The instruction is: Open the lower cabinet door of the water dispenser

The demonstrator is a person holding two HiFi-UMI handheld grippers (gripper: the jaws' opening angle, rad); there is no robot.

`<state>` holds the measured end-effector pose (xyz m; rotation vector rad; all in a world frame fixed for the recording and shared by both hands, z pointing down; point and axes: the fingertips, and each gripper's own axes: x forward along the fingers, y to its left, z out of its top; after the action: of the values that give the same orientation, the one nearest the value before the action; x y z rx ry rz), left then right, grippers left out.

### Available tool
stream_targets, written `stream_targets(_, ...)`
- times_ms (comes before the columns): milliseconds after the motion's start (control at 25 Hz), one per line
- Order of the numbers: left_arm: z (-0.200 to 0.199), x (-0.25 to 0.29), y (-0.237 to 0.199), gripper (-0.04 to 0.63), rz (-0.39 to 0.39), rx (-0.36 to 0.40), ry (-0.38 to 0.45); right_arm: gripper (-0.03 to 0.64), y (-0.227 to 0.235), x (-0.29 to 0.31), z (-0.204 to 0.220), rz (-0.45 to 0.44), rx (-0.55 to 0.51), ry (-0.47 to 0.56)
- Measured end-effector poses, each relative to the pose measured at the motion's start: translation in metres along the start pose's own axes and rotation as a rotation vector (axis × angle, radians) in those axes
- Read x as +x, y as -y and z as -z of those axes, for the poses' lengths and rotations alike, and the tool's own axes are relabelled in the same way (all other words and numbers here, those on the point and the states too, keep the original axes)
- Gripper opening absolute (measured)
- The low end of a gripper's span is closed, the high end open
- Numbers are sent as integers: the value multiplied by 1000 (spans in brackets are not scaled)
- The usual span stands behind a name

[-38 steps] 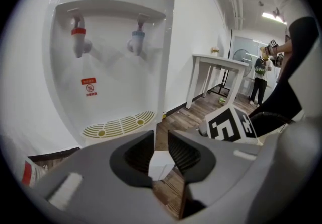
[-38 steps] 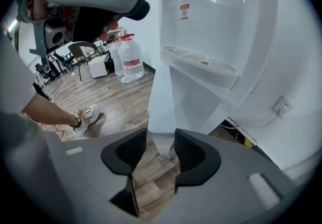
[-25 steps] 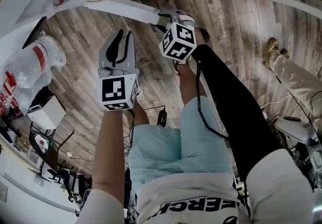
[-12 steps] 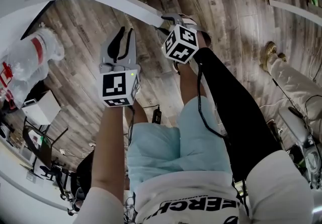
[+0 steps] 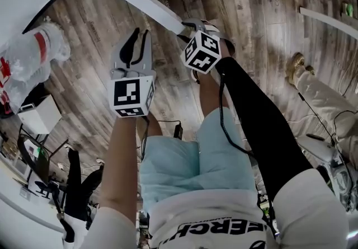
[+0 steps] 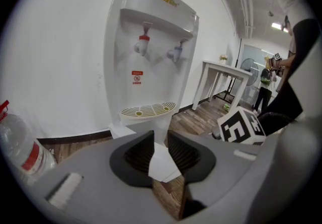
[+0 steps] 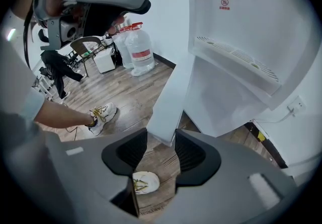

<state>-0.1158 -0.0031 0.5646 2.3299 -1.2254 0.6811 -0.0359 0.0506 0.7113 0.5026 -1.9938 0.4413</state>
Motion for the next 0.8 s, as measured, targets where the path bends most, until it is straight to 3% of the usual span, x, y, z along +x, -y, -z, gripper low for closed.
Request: stream_targets(800, 24, -49, -33, 87, -59, -55, 24, 166, -72, 19, -27, -81, -120, -34)
